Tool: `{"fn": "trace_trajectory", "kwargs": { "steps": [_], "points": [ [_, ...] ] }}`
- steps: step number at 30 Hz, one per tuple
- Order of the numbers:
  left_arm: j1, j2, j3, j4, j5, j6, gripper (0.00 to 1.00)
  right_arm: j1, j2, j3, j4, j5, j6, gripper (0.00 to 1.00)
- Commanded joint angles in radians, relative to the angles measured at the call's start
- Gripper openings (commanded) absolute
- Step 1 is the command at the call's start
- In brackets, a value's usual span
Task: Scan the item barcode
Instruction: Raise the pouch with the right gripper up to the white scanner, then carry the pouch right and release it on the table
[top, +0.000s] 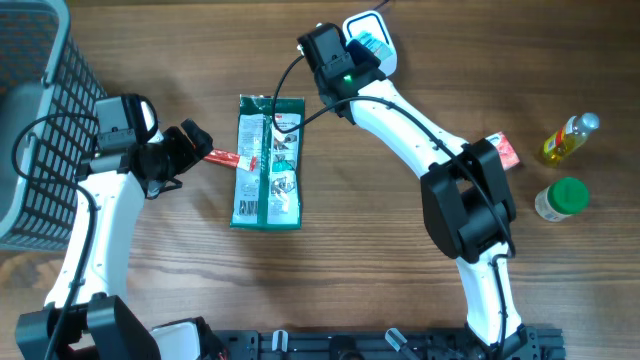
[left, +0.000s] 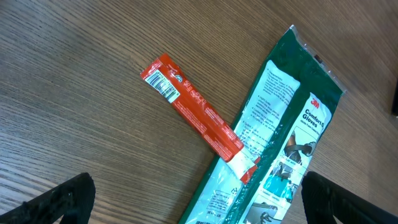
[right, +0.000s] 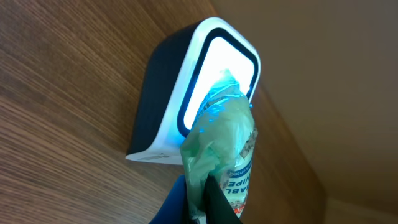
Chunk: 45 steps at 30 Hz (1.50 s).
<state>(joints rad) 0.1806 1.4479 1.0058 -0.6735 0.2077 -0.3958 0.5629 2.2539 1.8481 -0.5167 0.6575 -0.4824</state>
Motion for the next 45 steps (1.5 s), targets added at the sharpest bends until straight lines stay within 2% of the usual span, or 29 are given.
{"fn": "trace_trajectory", "kwargs": {
  "steps": [1,4,8,13,15,18,25,30,31,33,34,35,37,39,41,43,45],
  "points": [
    [0.001,-0.006,0.010,0.003,0.005,-0.005,1.00,-0.011,-0.016,0.002,-0.021,0.011,0.111,0.04],
    [0.001,-0.006,0.010,0.003,0.005,-0.005,1.00,-0.012,-0.113,0.002,-0.065,0.060,0.193,0.05],
    [0.001,-0.006,0.010,0.003,0.005,-0.005,1.00,-0.021,-0.333,0.002,-0.254,0.037,0.333,0.04],
    [0.001,-0.006,0.010,0.003,0.005,-0.005,1.00,-0.073,-0.518,0.002,-0.569,-0.212,0.449,0.04],
    [0.001,-0.006,0.010,0.003,0.005,-0.005,1.00,-0.126,-0.539,0.002,-0.755,-0.374,0.460,0.04],
    [0.001,-0.006,0.010,0.003,0.005,-0.005,1.00,-0.188,-0.529,-0.038,-0.882,-0.510,0.459,0.04],
    [0.001,-0.006,0.010,0.003,0.005,-0.005,1.00,-0.266,-0.529,-0.342,-0.893,-0.519,0.420,0.04],
    [0.001,-0.006,0.010,0.003,0.005,-0.005,1.00,-0.302,-0.528,-0.558,-0.797,-0.437,0.410,0.04],
    [0.001,-0.006,0.010,0.003,0.005,-0.005,1.00,-0.314,-0.528,-0.611,-0.747,-0.366,0.439,0.07],
    [0.001,-0.006,0.010,0.003,0.005,-0.005,1.00,-0.330,-0.528,-0.670,-0.671,-0.264,0.483,0.23],
    [0.001,-0.006,0.010,0.003,0.005,-0.005,1.00,-0.340,-0.528,-0.697,-0.626,-0.219,0.502,0.32],
    [0.001,-0.006,0.010,0.003,0.005,-0.005,1.00,-0.345,-0.528,-0.714,-0.574,-0.206,0.521,0.50],
    [0.001,-0.006,0.010,0.003,0.005,-0.005,1.00,-0.346,-0.528,-0.732,-0.487,-0.210,0.570,0.65],
    [0.001,-0.006,0.010,0.003,0.005,-0.005,1.00,-0.345,-0.528,-0.739,-0.420,-0.249,0.635,0.69],
    [0.001,-0.006,0.010,0.003,0.005,-0.005,1.00,-0.345,-0.528,-0.740,-0.366,-0.378,0.684,0.71],
    [0.001,-0.006,0.010,0.003,0.005,-0.005,1.00,-0.345,-0.528,-0.741,-0.297,-0.624,0.737,0.74],
    [0.001,-0.006,0.010,0.003,0.005,-0.005,1.00,-0.345,-0.528,-0.742,-0.245,-0.782,0.813,0.79]
  ]
}}
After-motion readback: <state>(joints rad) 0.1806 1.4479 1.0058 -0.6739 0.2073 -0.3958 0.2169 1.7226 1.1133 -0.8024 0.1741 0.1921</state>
